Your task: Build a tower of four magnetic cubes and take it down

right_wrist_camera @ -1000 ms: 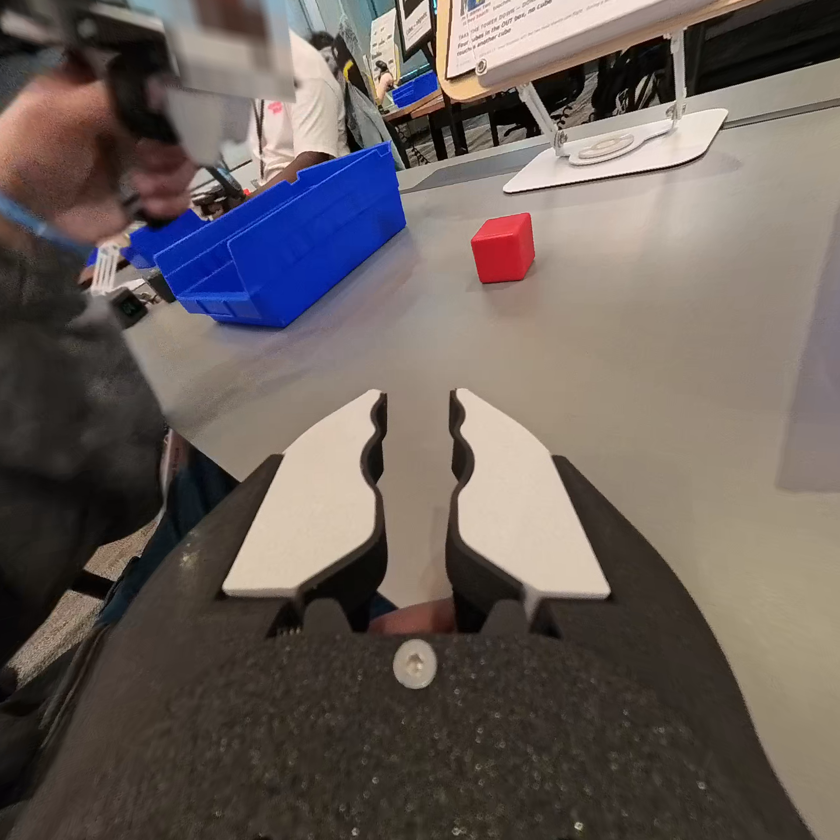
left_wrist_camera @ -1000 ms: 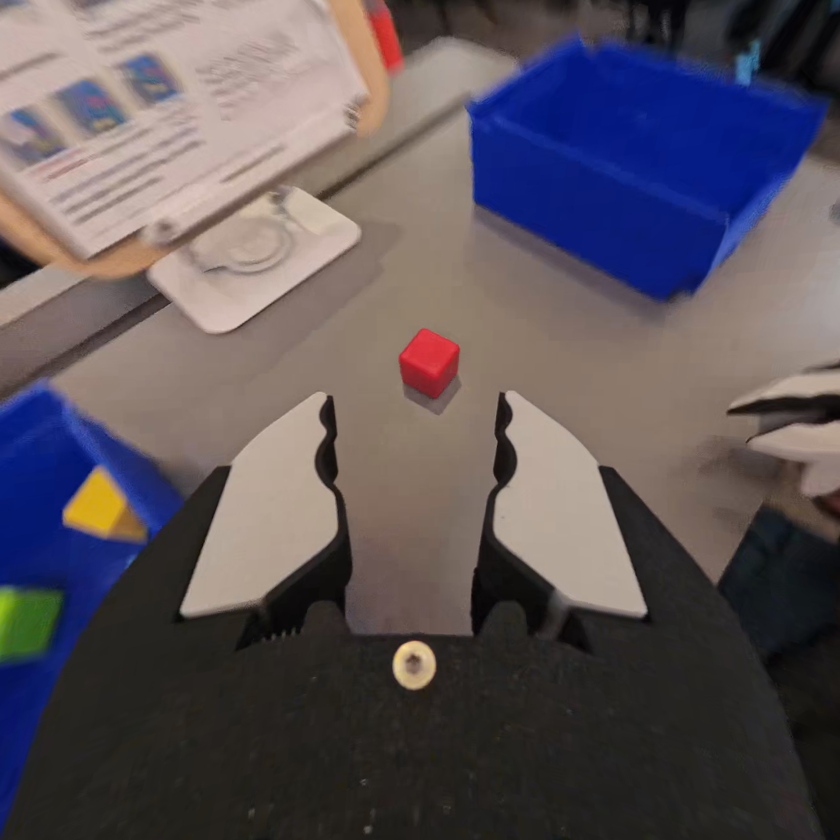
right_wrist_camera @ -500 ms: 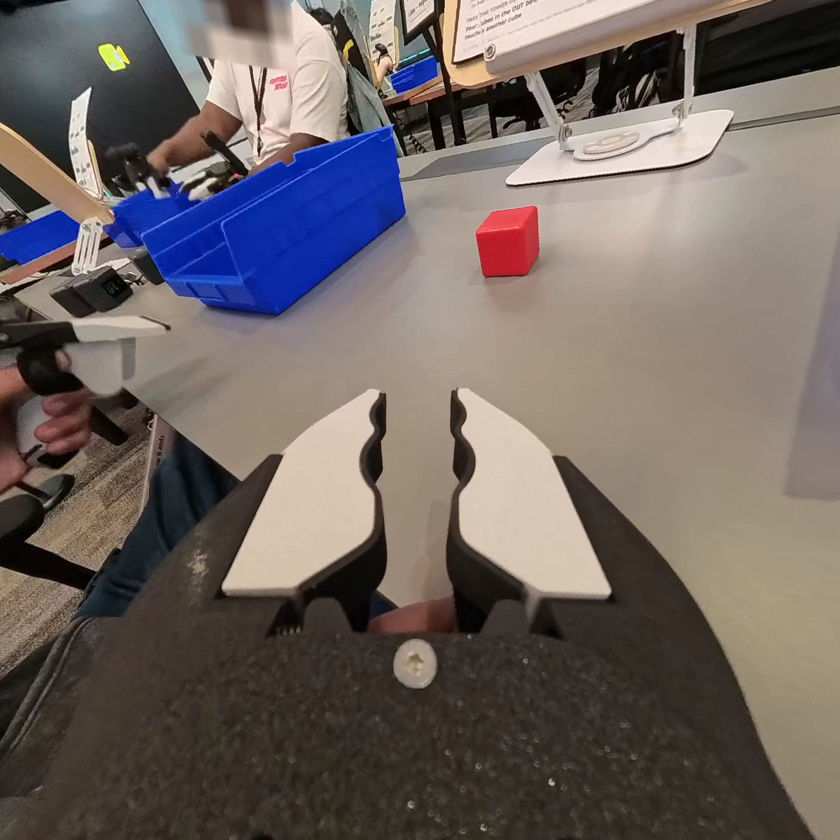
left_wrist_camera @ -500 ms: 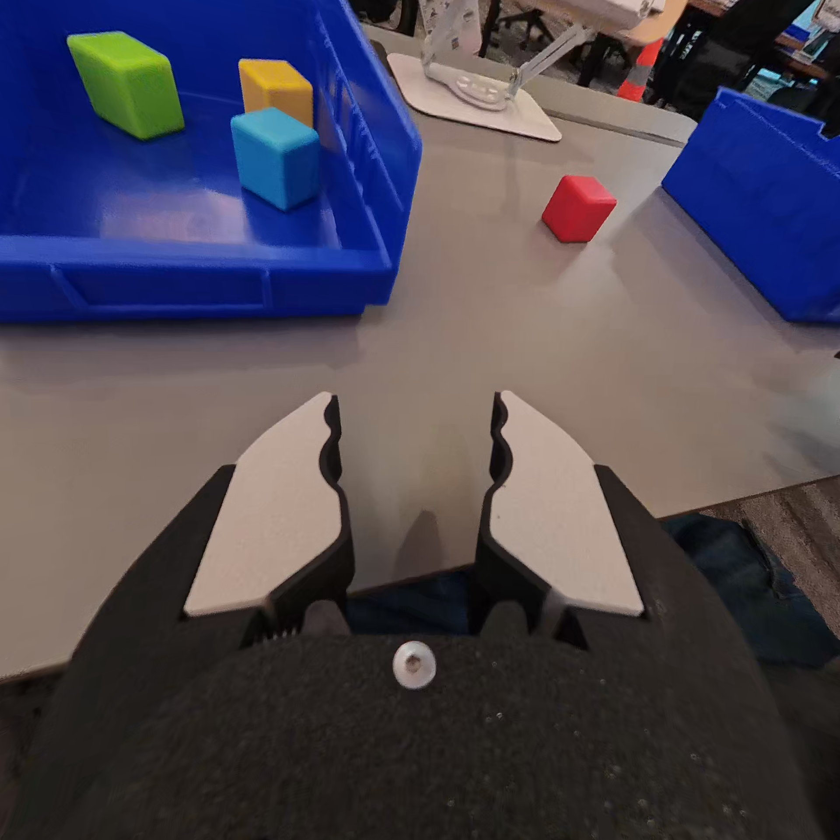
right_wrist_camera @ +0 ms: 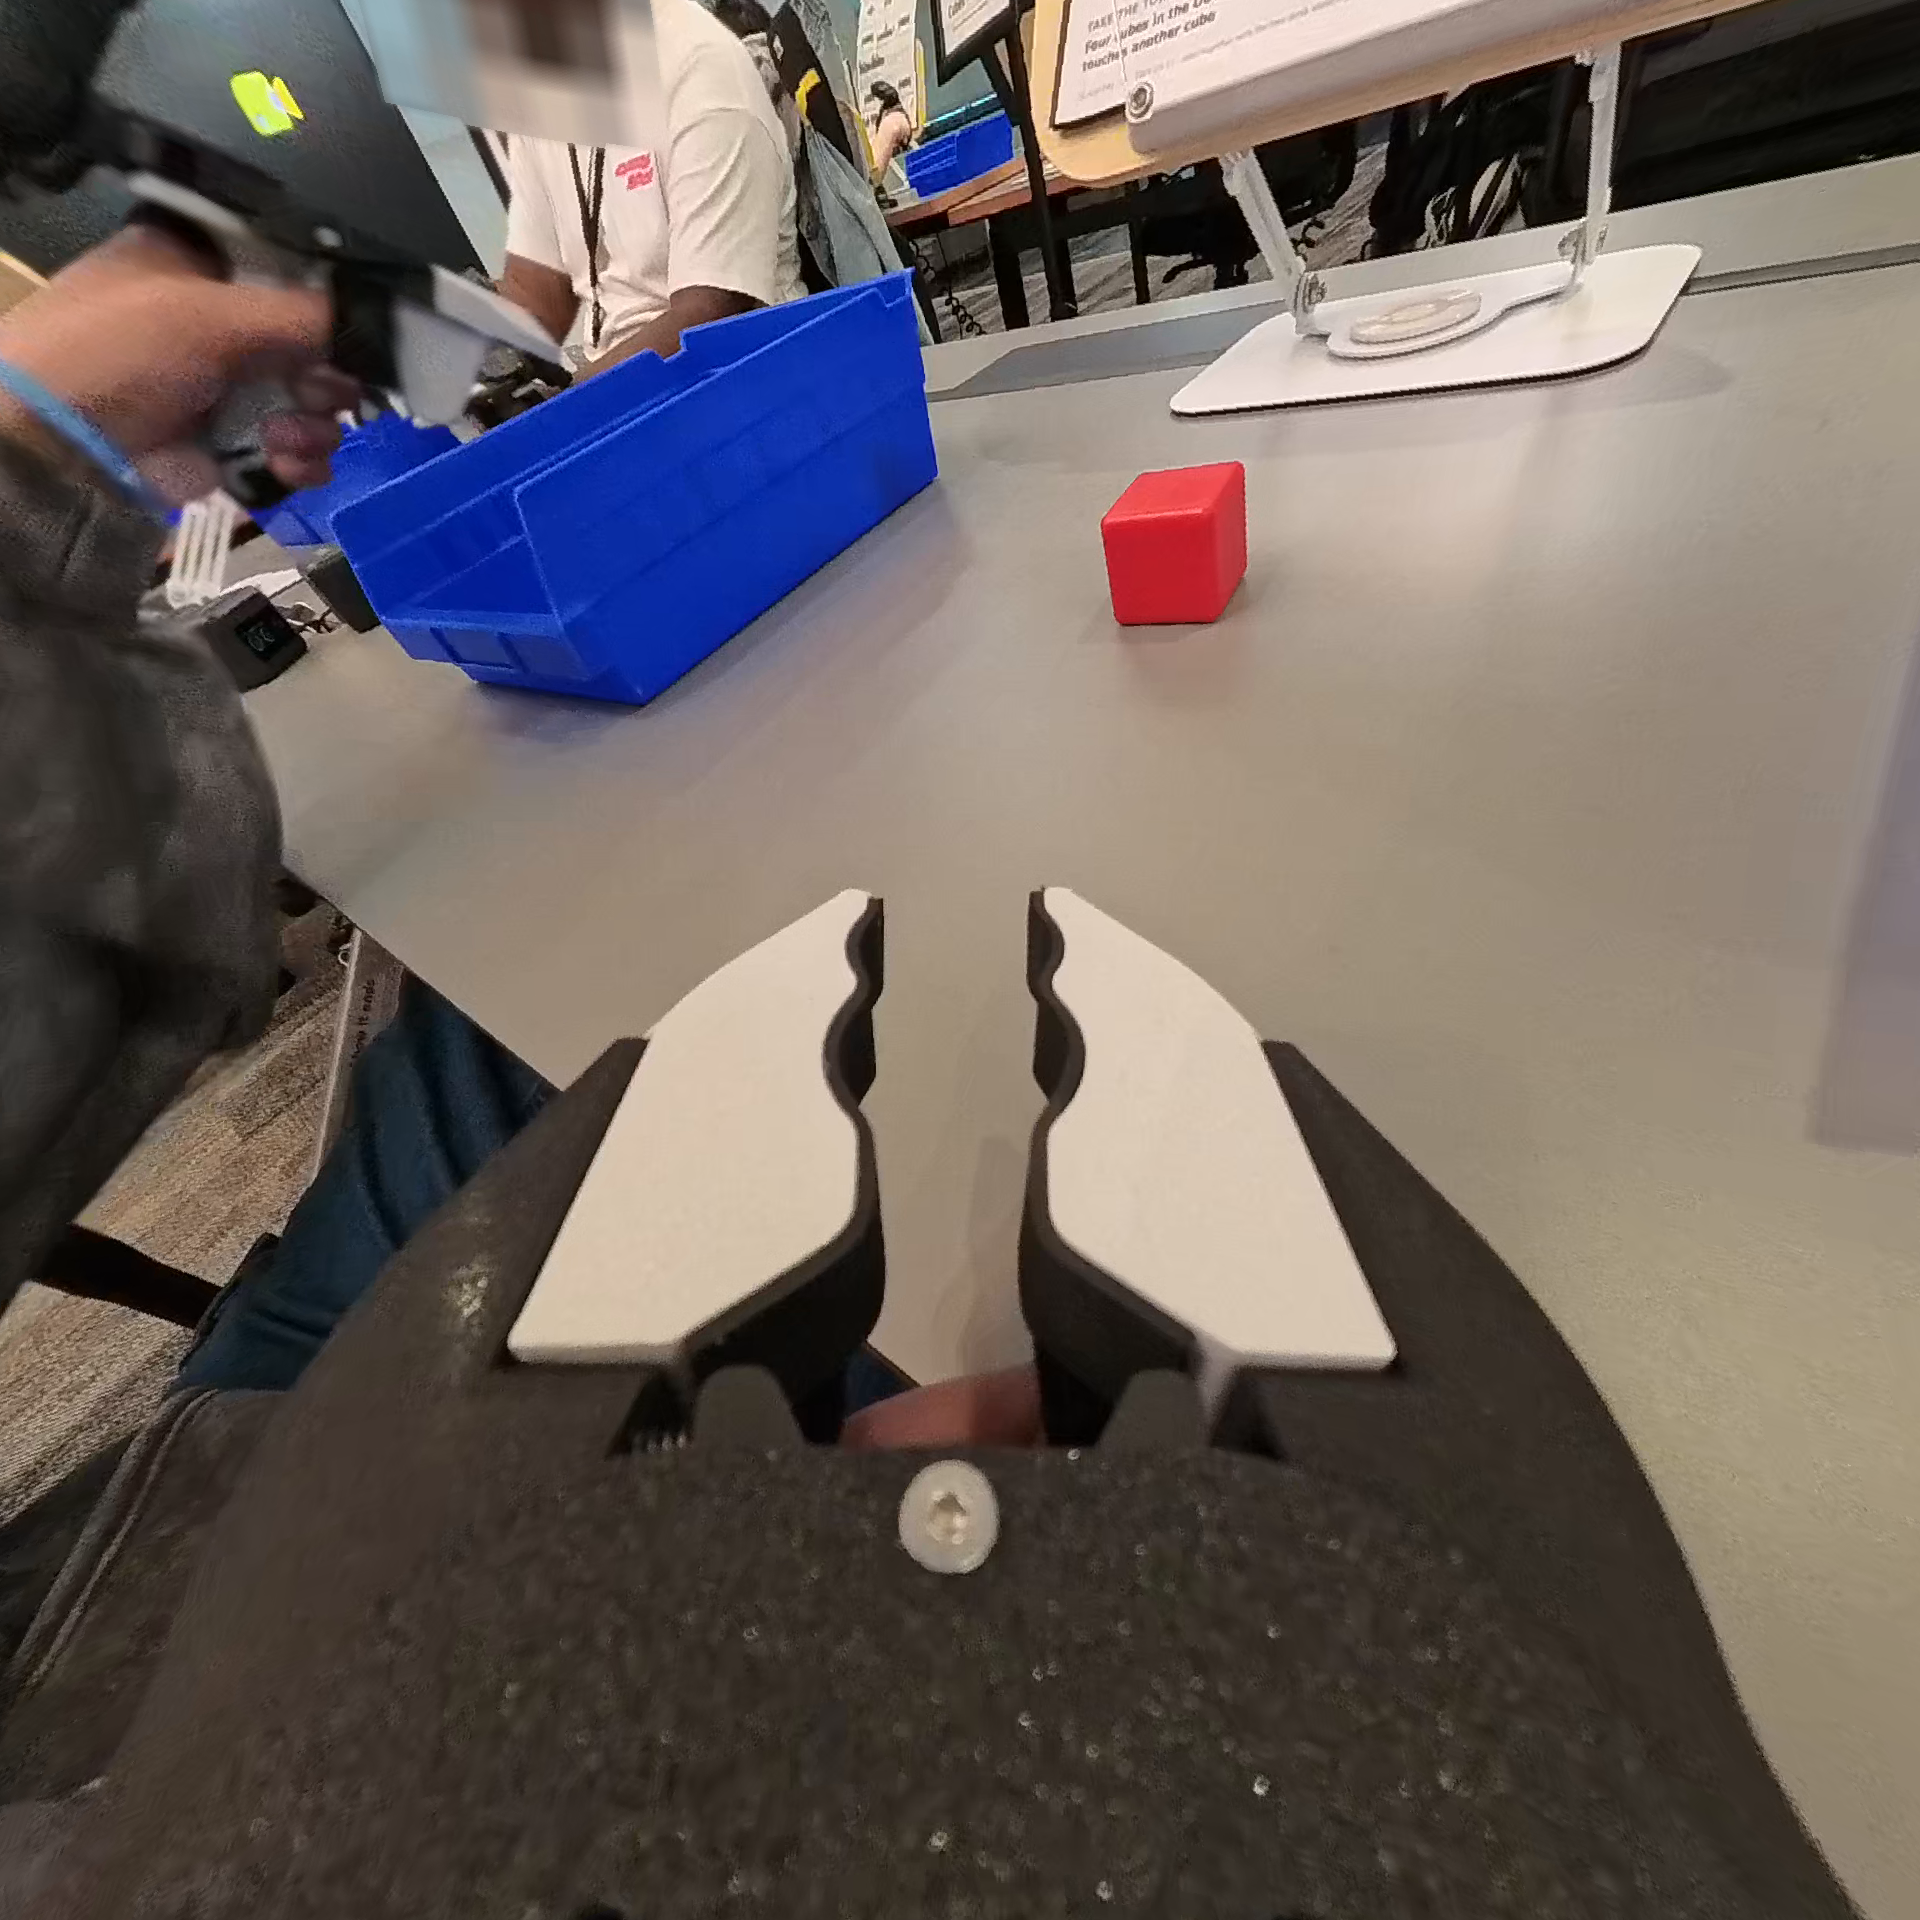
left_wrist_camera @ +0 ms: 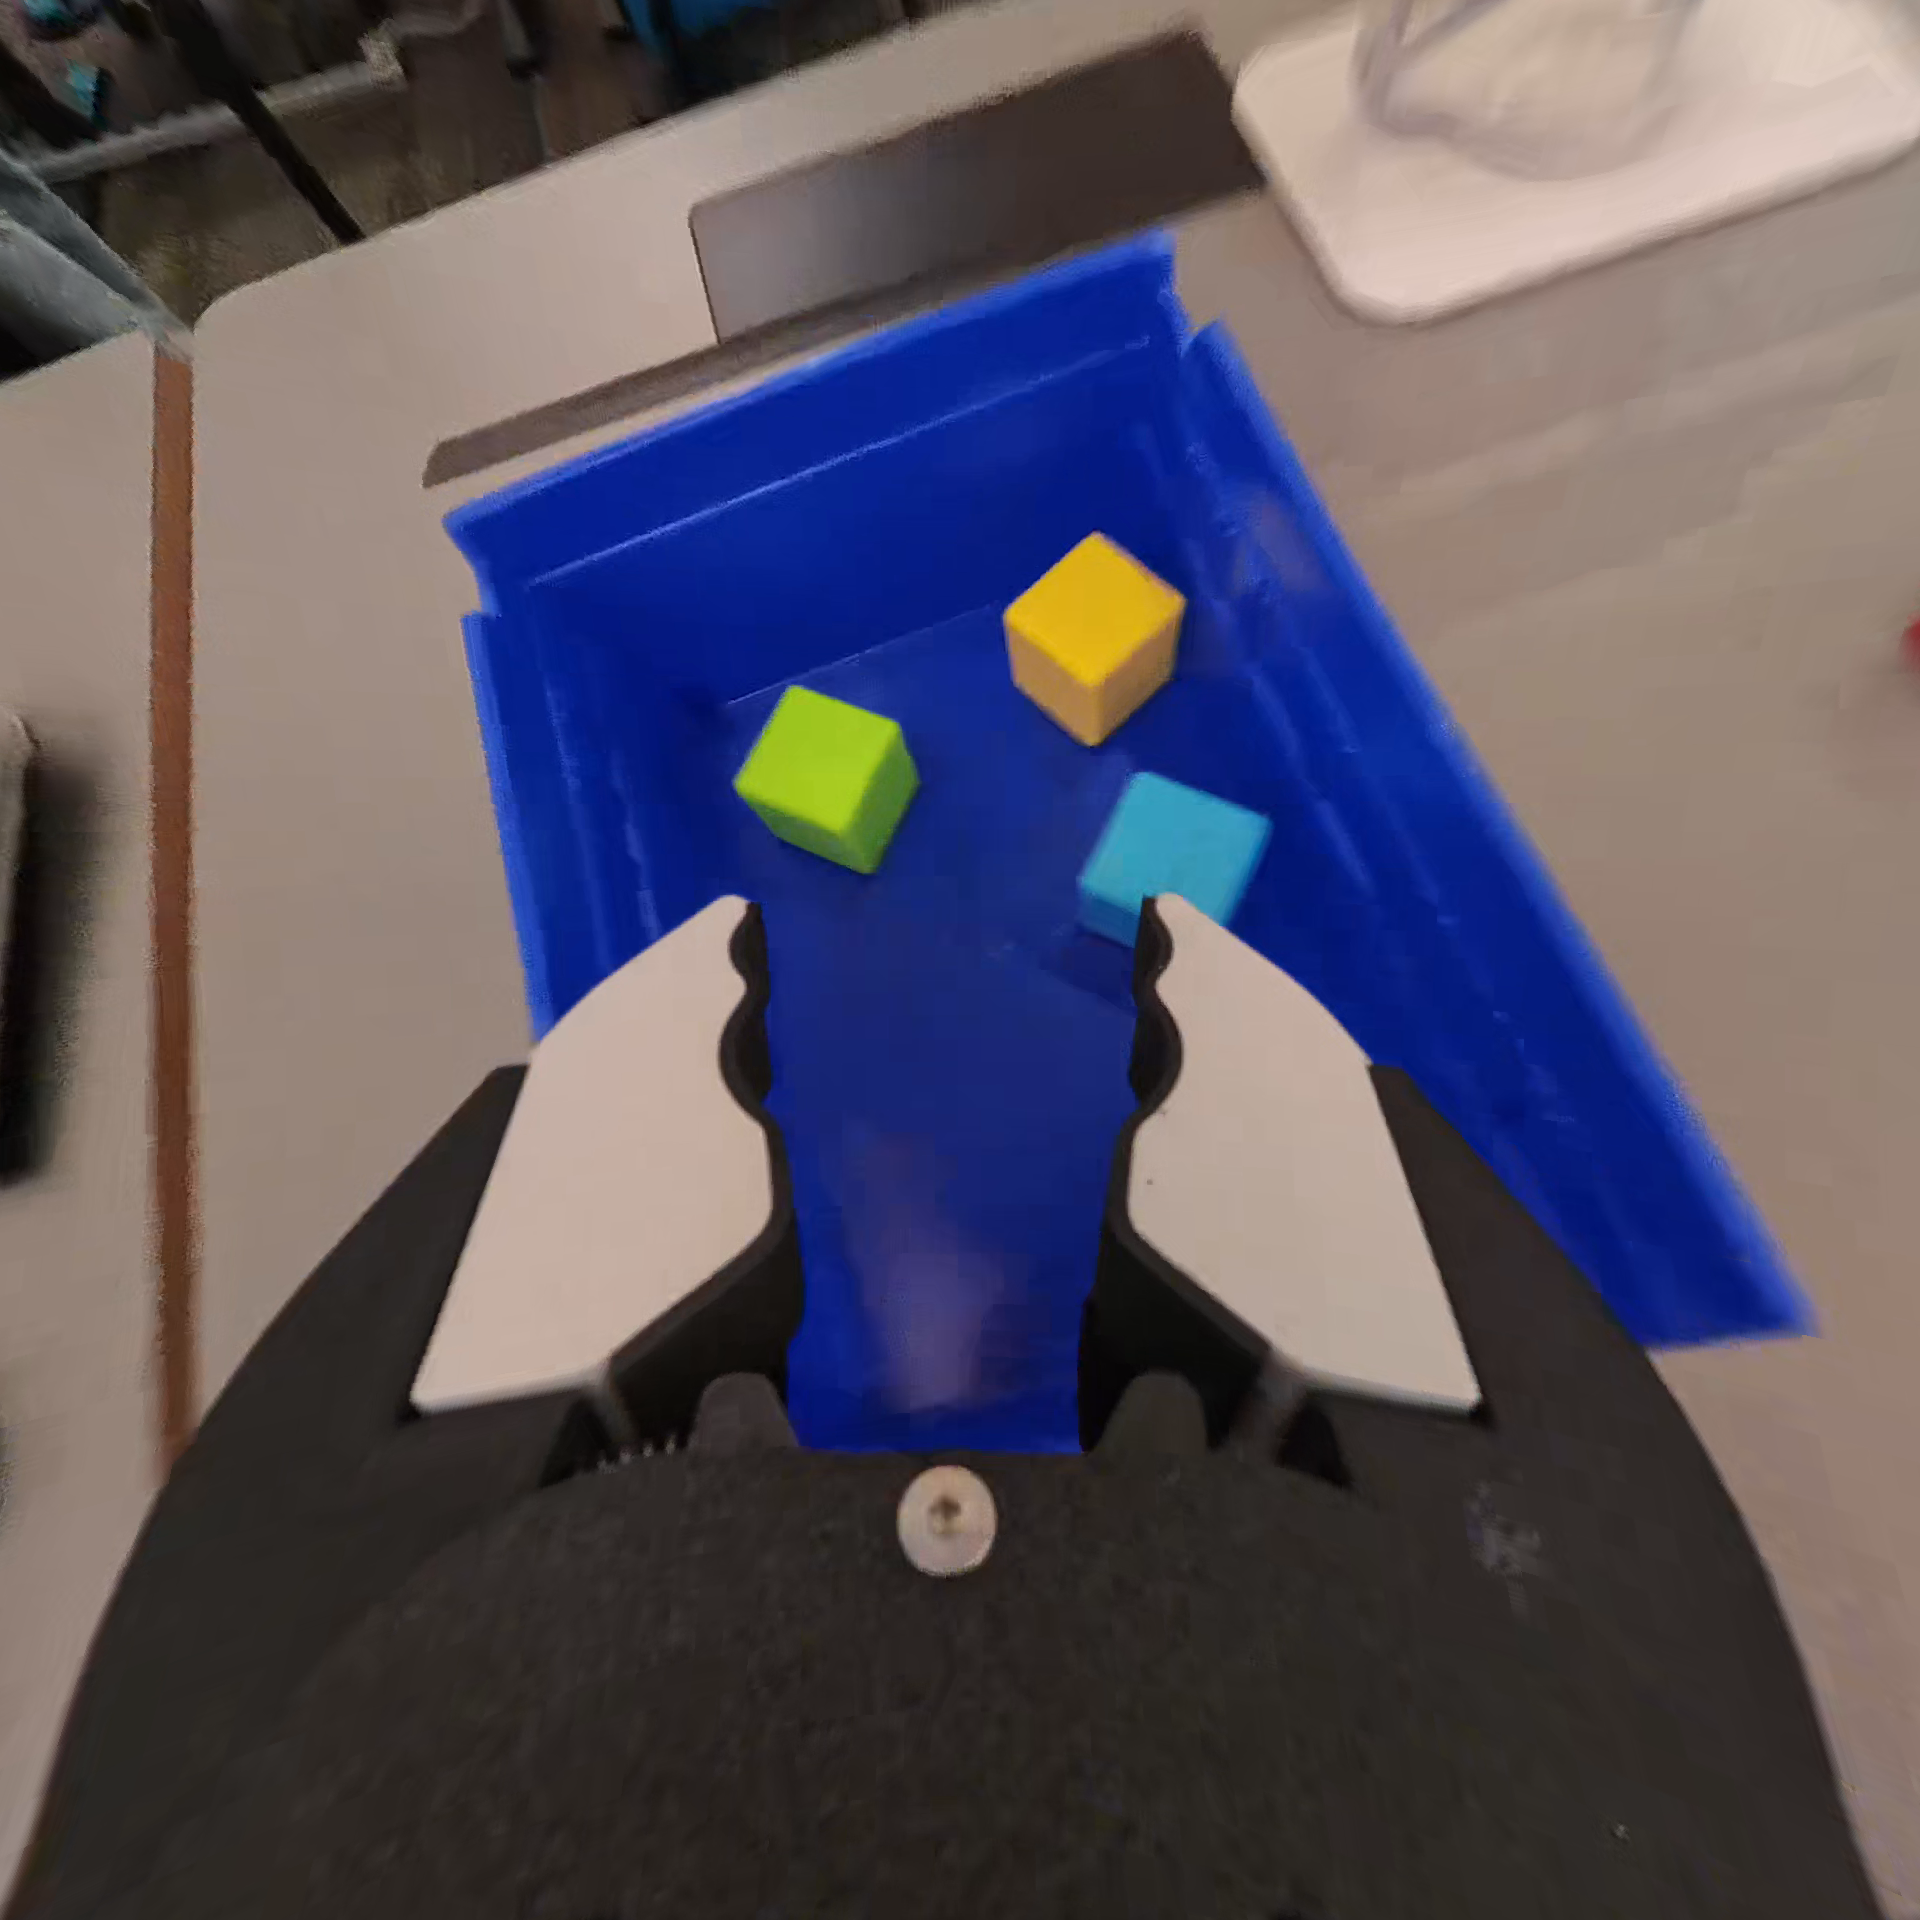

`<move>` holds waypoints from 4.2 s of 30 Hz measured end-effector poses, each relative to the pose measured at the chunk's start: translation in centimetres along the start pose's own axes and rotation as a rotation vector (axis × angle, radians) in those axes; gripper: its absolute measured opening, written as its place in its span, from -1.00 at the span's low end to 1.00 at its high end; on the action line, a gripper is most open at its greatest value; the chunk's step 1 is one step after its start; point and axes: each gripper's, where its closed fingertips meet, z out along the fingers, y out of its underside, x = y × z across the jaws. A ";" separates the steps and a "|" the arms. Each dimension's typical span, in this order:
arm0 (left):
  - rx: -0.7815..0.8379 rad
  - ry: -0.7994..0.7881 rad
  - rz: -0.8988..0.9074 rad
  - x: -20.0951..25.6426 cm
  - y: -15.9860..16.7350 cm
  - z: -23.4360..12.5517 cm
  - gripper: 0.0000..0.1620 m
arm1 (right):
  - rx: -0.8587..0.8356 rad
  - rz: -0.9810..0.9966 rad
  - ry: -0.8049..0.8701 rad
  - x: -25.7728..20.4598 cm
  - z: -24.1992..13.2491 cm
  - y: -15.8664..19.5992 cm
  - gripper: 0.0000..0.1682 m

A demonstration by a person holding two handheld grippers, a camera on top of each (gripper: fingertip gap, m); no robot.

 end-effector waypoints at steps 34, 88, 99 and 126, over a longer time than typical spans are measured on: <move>-0.230 0.263 0.661 6.0 -6.6 3.8 -0.38 | -0.032 -0.035 -0.012 -0.5 0.4 0.6 -0.69; 0.355 0.248 -0.125 10.9 8.9 -10.3 -0.15 | -0.045 -0.023 -0.038 -1.0 0.6 0.9 -0.69; -0.076 0.185 0.258 4.6 1.3 1.5 -0.18 | -0.043 -0.031 -0.031 -0.9 0.5 0.8 -0.69; -0.124 0.407 0.681 11.9 -6.4 -0.3 -0.40 | -0.049 -0.044 -0.048 -1.3 0.7 1.0 -0.69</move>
